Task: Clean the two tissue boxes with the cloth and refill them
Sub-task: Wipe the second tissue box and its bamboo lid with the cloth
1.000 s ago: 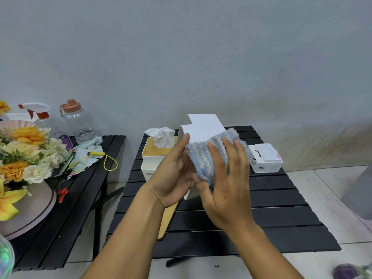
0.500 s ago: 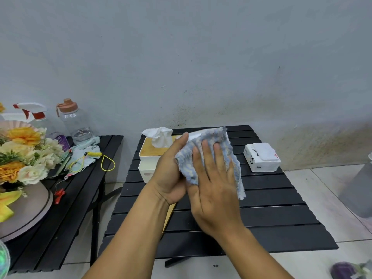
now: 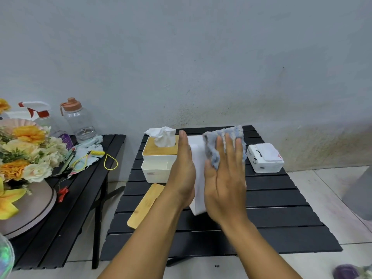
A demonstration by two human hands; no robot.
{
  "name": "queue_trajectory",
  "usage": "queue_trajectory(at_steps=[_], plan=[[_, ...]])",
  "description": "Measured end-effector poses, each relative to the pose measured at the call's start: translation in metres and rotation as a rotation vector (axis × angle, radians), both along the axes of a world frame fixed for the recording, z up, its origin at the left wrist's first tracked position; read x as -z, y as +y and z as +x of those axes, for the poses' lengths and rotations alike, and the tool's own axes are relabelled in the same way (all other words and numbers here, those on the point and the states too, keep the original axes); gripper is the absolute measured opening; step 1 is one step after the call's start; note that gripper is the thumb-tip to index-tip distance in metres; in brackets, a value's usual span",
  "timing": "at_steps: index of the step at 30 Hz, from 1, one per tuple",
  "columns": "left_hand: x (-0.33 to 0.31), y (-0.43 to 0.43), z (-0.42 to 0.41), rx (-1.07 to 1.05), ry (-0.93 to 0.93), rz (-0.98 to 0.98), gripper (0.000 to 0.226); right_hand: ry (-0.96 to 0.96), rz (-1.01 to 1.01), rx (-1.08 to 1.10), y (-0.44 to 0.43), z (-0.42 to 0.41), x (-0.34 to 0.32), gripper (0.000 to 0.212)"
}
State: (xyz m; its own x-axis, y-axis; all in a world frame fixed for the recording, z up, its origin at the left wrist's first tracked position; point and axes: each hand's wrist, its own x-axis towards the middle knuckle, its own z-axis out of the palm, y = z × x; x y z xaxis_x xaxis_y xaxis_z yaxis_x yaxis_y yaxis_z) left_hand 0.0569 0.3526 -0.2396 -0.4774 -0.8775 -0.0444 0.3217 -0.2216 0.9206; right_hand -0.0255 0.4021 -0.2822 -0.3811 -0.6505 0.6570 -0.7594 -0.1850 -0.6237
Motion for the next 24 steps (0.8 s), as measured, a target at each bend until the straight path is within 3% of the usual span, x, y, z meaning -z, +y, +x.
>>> queue_trajectory(at_steps=[3,7,10,16,20,24], plan=[[0.005,0.000,0.000,-0.079,-0.161,-0.100,0.076,0.031,-0.044,-0.044,0.001,-0.002,-0.004,0.052],[0.001,0.005,-0.001,-0.133,-0.167,-0.159,0.073,0.206,-0.038,-0.121,0.002,-0.009,-0.011,0.046],[0.000,0.012,-0.001,-0.105,-0.209,-0.197,0.076,0.053,-0.027,-0.046,0.000,-0.020,-0.013,0.047],[-0.007,0.013,-0.001,-0.182,-0.037,-0.050,0.089,0.243,-0.030,-0.214,0.010,-0.006,-0.007,0.050],[0.003,0.011,-0.001,-0.147,-0.195,-0.142,0.108,-0.018,0.017,-0.089,0.003,-0.010,-0.009,0.055],[0.004,0.009,0.000,-0.077,-0.068,-0.182,0.102,0.202,-0.045,-0.206,0.007,-0.004,-0.004,0.050]])
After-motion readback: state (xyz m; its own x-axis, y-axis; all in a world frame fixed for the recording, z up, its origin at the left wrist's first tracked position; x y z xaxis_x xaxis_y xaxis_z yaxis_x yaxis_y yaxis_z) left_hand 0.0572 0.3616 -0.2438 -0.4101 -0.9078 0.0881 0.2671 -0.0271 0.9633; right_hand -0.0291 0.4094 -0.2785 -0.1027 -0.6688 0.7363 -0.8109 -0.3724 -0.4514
